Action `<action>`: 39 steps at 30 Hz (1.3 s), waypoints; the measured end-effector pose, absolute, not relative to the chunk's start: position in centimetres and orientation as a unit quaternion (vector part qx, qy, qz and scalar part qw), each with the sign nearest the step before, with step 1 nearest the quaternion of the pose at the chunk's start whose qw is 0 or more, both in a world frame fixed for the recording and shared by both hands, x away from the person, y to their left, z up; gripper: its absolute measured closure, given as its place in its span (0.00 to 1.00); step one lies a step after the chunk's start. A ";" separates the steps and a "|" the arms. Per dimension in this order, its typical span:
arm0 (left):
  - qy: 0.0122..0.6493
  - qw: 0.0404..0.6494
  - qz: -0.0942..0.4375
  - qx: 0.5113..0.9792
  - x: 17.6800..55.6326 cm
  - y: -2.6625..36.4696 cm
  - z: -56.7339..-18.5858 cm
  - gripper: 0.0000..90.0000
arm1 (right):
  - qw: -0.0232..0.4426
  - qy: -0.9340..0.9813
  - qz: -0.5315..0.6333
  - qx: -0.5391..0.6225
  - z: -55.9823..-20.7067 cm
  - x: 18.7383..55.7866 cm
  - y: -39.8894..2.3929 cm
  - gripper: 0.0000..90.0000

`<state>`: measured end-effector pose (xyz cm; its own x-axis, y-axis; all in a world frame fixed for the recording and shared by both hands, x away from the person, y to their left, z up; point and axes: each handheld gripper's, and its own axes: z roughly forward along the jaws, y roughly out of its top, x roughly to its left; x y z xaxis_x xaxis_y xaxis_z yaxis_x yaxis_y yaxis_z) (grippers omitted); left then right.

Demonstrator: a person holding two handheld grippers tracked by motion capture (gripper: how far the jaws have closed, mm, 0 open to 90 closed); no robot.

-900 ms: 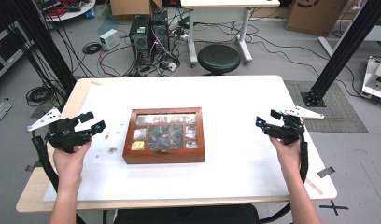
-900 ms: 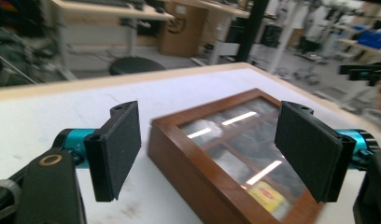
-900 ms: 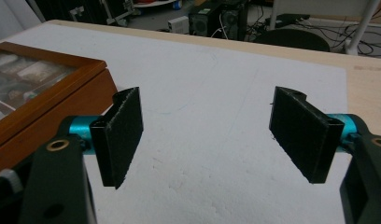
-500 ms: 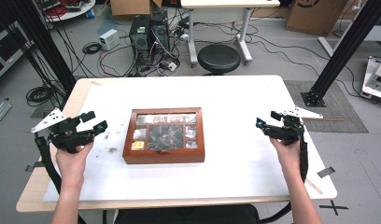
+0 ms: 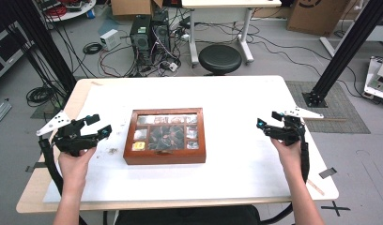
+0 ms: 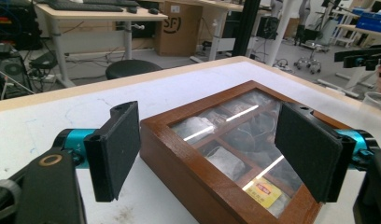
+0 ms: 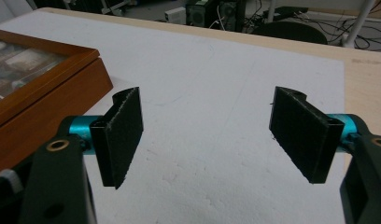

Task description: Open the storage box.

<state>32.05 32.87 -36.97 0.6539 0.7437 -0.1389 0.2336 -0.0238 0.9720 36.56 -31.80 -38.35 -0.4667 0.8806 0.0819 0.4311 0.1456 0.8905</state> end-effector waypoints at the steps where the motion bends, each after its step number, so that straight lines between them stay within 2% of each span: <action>1: 0.357 0.600 0.215 0.683 32.0 32.9 -37.0 0.25 | 0.240 0.717 0.468 0.457 -38.4 36.6 -31.9 0.30; 19: 0.331 0.588 0.224 0.704 31.9 32.2 -37.0 0.25 | 0.244 0.712 0.470 0.461 -38.2 36.4 -32.2 0.29; 39: 0.312 0.558 0.172 0.749 30.7 30.2 -38.6 0.25 | 0.252 0.704 0.474 0.464 -38.1 36.0 -33.0 0.29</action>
